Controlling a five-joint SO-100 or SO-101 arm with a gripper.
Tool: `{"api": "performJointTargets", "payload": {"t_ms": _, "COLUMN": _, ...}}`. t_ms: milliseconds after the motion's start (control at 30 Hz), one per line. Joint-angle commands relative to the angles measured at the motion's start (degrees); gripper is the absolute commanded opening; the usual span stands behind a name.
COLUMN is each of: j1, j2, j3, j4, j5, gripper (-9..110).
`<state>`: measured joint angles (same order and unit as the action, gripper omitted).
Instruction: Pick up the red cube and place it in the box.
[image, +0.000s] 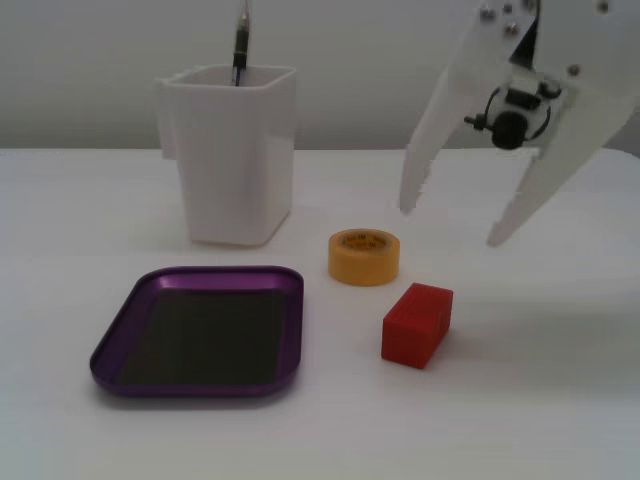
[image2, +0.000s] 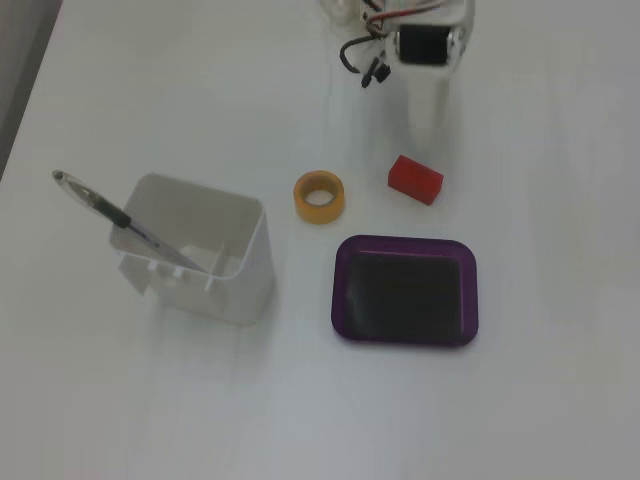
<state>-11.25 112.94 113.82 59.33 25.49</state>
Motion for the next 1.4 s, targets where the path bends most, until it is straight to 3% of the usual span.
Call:
{"api": "performJointTargets", "payload": {"t_ms": 0, "j1": 0.0, "j2": -4.7, "j3": -3.5, "j4": 0.5, "j5": 3.3, "gripper": 22}}
{"api": "performJointTargets", "payload": {"t_ms": 733, "j1": 0.2, "j2": -22.0, "j3": -3.5, "j4": -10.5, "j5": 3.4, "gripper": 22}}
{"api": "performJointTargets", "payload": {"t_ms": 900, "j1": 0.2, "j2": -23.3, "j3": -3.5, "j4": -12.1, "j5": 2.1, "gripper": 8}}
{"api": "performJointTargets", "payload": {"t_ms": 967, "j1": 0.1, "j2": -23.0, "j3": -3.5, "j4": -11.8, "j5": 0.3, "gripper": -2}}
{"api": "performJointTargets", "payload": {"t_ms": 1367, "j1": -0.2, "j2": -4.2, "j3": -8.4, "j4": -5.5, "j5": -12.0, "gripper": -1}}
